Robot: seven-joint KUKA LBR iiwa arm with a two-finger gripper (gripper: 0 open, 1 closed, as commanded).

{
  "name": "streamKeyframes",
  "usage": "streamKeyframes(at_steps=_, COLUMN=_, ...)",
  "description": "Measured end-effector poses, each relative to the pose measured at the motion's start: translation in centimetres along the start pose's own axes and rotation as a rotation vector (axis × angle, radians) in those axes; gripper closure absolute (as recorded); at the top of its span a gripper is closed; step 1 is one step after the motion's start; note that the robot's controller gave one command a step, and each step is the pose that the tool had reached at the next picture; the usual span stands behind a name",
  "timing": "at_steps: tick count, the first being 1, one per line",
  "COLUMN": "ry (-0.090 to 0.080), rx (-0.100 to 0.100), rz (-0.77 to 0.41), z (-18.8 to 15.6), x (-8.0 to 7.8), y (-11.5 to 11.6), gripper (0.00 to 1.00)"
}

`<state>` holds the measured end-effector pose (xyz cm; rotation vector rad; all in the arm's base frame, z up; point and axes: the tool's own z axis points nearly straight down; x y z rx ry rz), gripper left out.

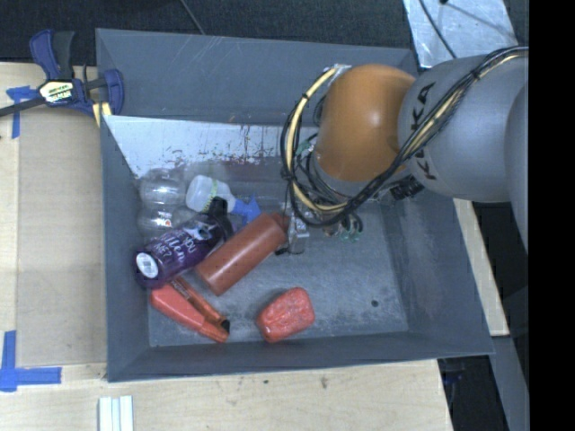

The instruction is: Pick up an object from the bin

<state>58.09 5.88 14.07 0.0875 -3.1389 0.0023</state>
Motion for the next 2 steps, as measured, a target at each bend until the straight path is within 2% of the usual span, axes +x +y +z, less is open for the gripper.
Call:
streamKeyframes(at_steps=1, ry=-0.014, rx=0.000, rz=-0.126, z=2.8, x=-1.5, y=-0.5, gripper=1.00)
streamKeyframes(at_steps=2, ry=-0.003, rx=-0.001, rz=-0.124, z=-15.0, x=-0.2, y=-1.5, gripper=1.00)
